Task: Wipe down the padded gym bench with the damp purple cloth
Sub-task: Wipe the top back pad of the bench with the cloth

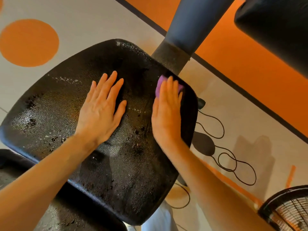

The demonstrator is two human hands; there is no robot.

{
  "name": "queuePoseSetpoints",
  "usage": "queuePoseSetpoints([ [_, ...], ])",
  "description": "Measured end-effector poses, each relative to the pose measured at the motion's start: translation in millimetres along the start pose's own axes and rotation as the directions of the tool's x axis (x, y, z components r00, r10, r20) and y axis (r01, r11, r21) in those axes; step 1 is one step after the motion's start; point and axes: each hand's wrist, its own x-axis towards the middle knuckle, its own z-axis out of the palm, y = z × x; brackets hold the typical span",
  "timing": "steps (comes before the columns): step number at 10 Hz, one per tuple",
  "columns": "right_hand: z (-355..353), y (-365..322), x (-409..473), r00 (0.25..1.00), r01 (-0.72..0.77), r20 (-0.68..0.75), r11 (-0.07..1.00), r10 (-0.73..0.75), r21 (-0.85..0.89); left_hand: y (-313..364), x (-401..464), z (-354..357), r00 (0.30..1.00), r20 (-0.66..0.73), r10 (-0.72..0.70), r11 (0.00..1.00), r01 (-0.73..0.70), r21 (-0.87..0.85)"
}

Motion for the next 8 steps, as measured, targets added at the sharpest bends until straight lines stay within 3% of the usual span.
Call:
queuePoseSetpoints([
  [1, -7, 12, -16, 0.989, 0.134, 0.060, 0.991, -0.133, -0.014, 1, -1, 0, 1.000, -0.003, -0.008, 1.000, 0.008, 0.006],
  [2, -4, 12, 56, 0.999, -0.035, 0.017, 0.995, 0.037, -0.095, 0, -1, 1, 1.000, -0.005, 0.004, 1.000, -0.004, 0.005],
  [3, 3, -3, 59, 0.994, -0.107, -0.011, 0.992, 0.106, -0.073, 0, -2, 1, 1.000, -0.012, 0.001, 1.000, 0.000, 0.018],
  [4, 0, -7, -13, 0.996, 0.082, 0.034, 0.997, -0.082, 0.004, 1, -2, 1, 1.000, -0.009, -0.009, 1.000, 0.009, 0.023],
  [5, -3, 10, 2, 0.982, 0.180, 0.062, 0.984, -0.179, -0.014, 1, -1, 0, 1.000, -0.006, -0.007, 1.000, 0.007, 0.018],
  [6, 2, 6, 77, 0.999, -0.045, 0.027, 0.995, 0.048, -0.087, 1, -2, 1, 1.000, -0.012, -0.007, 1.000, 0.007, 0.021],
  [7, 8, -10, 65, 0.996, -0.087, -0.015, 0.994, 0.086, -0.060, 2, 0, 2, 1.000, -0.012, -0.004, 1.000, 0.004, 0.019],
  [8, 3, -15, -18, 0.981, 0.183, 0.069, 0.983, -0.183, 0.007, 2, -1, 1, 1.000, -0.014, -0.011, 1.000, 0.012, 0.018],
])
